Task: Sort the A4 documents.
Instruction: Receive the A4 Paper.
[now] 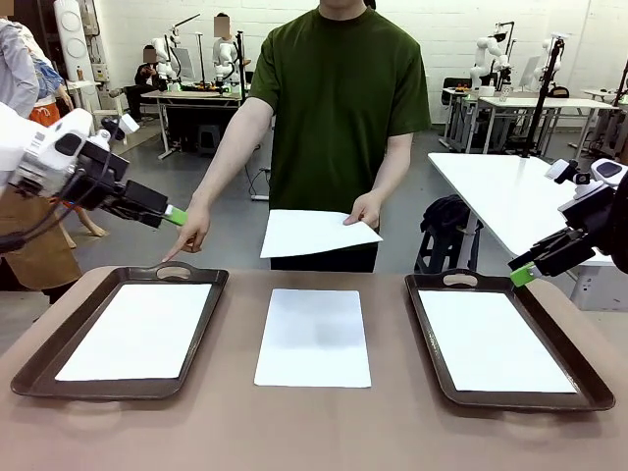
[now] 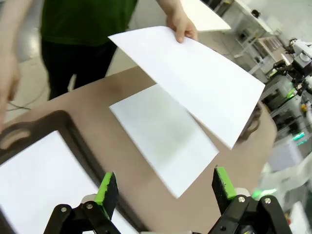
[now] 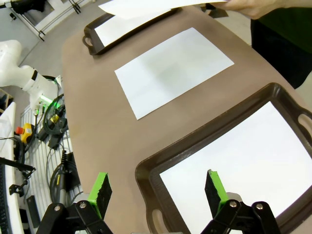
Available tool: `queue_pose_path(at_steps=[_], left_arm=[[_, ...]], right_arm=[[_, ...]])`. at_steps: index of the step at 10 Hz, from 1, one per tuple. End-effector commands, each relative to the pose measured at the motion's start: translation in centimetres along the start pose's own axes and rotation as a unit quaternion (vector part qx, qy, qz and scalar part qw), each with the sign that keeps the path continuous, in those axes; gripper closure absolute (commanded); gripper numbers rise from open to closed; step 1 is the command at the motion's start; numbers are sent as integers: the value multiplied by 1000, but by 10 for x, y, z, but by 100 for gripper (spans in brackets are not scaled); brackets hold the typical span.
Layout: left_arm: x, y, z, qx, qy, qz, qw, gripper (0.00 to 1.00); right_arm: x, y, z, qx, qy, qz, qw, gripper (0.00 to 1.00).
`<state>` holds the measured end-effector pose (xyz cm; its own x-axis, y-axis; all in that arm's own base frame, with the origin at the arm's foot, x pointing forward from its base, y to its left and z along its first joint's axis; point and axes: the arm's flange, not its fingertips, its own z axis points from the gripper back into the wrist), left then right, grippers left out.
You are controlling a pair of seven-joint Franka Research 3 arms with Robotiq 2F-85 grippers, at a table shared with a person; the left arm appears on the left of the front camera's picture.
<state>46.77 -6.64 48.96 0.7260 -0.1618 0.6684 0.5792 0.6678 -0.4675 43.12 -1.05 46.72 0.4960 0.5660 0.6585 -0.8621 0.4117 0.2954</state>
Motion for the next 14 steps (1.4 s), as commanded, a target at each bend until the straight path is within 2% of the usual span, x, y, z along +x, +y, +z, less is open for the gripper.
queue_pose_path(at_steps=[1, 4, 6, 10, 14], left_arm=[[27, 18, -42, -35, -19, 112, 993, 0], [32, 30, -96, -51, 26, 213, 975, 0], [33, 35, -120, -92, 18, 271, 958, 0], [37, 43, -149, -130, -14, 310, 942, 0], [46, 57, -179, -199, -16, 342, 918, 0]], right_arm=[[-1, 0, -2, 0, 2, 5, 1000, 0], [-1, 0, -2, 0, 2, 5, 1000, 0], [-1, 0, -2, 0, 2, 5, 1000, 0], [-1, 0, -2, 0, 2, 5, 1000, 0], [-1, 0, -2, 0, 2, 5, 1000, 0]])
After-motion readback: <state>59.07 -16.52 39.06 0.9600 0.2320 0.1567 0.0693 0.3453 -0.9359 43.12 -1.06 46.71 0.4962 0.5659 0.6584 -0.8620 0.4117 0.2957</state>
